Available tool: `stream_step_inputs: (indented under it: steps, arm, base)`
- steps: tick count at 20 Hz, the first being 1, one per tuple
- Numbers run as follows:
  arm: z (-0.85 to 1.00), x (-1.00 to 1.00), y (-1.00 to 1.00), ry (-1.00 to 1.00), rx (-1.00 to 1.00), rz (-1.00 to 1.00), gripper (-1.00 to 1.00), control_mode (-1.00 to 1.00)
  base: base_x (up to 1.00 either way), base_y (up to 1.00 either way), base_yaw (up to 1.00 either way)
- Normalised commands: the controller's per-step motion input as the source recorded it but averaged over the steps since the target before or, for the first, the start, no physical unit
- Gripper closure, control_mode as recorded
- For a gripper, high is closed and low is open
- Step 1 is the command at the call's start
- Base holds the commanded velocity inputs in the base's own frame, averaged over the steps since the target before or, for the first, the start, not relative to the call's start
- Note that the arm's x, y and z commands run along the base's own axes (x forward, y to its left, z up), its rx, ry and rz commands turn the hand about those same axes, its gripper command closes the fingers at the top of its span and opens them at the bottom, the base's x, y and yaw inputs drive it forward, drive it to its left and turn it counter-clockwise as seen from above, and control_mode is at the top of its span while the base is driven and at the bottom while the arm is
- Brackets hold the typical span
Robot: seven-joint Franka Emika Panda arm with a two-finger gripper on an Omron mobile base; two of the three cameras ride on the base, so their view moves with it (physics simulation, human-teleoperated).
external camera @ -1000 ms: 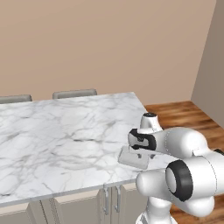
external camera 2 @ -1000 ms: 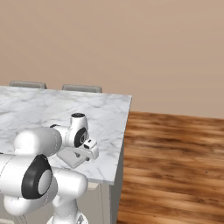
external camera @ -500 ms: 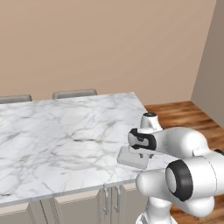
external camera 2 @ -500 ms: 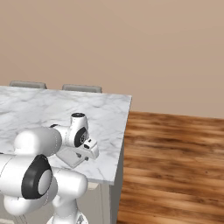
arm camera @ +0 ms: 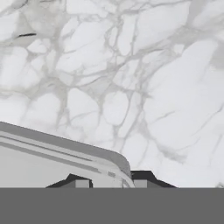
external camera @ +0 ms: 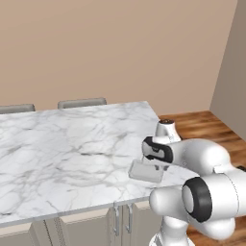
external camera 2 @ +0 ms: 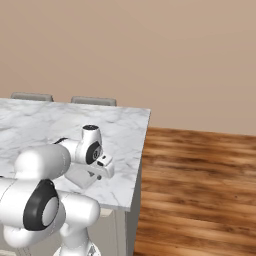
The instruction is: Pick the bowl and tupperware and place them in the sink. Then turn on the water.
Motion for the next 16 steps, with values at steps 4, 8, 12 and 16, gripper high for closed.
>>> stream_step_inputs:
  steps: [4,8,12,16]
  arm:
    - [0.42,0.04,-0.18,0.01,0.0,0.0,1.0,-1.0]
    - [0.51,0.08,-0.05,0.06,0.0,0.0,1.0,-1.0]
    - [0.48,0.01,-0.05,0.12,0.03,0.0,1.0,-1.0]
    - [0.41,0.09,-0.02,0.12,0.02,0.0,1.0,-1.0]
  base:
    - [0.0,0.0,0.0]
    - [0.0,0.0,0.0]
    - [0.0,0.0,0.0]
    - [0.0,0.0,0.0]
